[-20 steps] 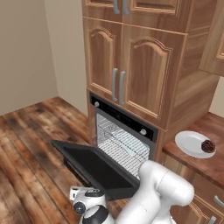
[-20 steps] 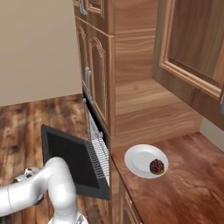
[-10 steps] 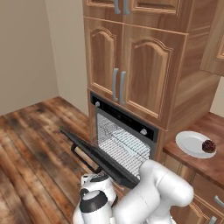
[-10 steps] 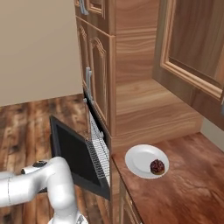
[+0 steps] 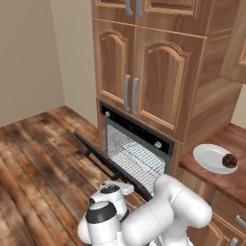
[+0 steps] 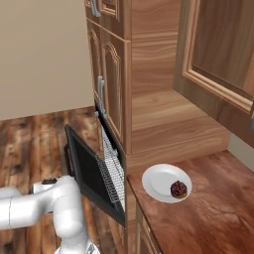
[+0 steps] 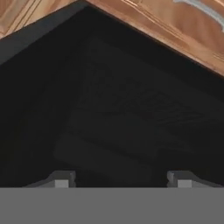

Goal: Take the baked cake out of the oven and place it on the plate for cooling. Then close the oven door.

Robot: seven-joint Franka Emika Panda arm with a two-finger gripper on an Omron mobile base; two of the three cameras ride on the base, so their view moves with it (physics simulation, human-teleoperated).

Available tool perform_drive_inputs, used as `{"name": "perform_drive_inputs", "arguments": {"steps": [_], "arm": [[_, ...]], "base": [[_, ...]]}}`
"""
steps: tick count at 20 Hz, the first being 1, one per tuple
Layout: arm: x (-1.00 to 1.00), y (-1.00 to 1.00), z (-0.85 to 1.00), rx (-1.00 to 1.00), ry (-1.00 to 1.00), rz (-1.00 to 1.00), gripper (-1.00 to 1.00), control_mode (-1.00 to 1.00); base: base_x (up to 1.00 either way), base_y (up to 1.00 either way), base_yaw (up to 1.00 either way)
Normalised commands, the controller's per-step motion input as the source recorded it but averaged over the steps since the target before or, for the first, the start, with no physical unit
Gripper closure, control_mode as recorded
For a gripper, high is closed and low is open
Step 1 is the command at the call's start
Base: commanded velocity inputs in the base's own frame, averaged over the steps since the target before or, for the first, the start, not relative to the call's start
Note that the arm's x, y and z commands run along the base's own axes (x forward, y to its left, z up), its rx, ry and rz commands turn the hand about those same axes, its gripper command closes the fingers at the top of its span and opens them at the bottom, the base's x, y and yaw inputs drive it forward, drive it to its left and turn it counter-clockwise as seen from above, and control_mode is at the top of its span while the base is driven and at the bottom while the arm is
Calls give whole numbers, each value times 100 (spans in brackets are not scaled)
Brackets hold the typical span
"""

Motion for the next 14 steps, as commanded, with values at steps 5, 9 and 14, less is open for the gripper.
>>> {"name": "perform_drive_inputs", "arguments": {"steps": [5,9,14], "arm": [[29,-25,37,-46,-19,-49,-100,-100],[35,-25,39,-48,-21,-45,-100,-100],[45,-31,43,-47,-22,-40,-100,-100]], "base": [[0,0,0],[0,0,0],[0,0,0]]}}
